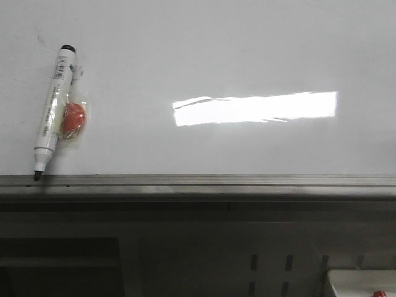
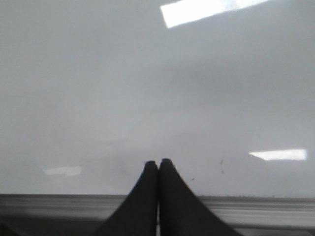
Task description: Write number 4 on whiteboard
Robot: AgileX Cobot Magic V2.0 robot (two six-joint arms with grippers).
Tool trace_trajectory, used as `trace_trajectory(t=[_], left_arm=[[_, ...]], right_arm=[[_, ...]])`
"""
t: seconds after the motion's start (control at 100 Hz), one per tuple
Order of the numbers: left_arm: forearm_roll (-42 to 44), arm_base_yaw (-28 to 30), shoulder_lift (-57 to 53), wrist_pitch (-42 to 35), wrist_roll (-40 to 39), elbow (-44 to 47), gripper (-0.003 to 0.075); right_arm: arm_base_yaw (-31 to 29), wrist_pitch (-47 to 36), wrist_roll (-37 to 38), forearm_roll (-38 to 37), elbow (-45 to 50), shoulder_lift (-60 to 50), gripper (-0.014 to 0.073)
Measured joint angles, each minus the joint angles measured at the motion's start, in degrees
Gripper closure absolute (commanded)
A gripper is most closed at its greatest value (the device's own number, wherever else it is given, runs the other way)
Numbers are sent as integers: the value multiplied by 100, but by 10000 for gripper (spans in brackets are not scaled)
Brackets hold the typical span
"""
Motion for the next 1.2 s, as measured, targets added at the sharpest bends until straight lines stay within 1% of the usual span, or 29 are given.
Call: trace_trajectory(t=[0.05,0.17,0.26,0.34,0.45,0.55,0.69,0.77,0.94,1.06,1.2], left_arm=[[0,0,112,-213,0,0,336],[3,-26,471,-828,0,-3,334],[230,-261,789,-1147,0,-3,333],[465,-748,1059,-1475,0,-3,334],[637,-1568,1387,-1901,0,-3,334],[687,-2353,1724,-1979,0,-29,334],[398,-3053,2207,-2042,0,-29,334],[185,-3263,2491,-2158,0,-29,333],[119,-3551,3146,-2515,-23,-130,332],[105,-3737,3603,-2535,-35,-358,332],[-39,-3821,4140,-2570,-44,-636,332]], right_arm=[[0,-162,0,0,0,61,658],[0,-367,0,34,0,138,658],[0,-379,0,41,0,138,658],[0,-341,-109,41,-12,148,658],[0,28,-488,-60,-207,146,658],[0,504,-857,-99,-514,146,658],[11,1031,-1039,-121,-818,146,658],[152,1250,-1064,-132,-969,162,658],[673,1537,-1125,-169,-1300,315,658],[1003,1624,-1139,-170,-1543,490,658],[1219,1632,-1155,-178,-1735,673,658]])
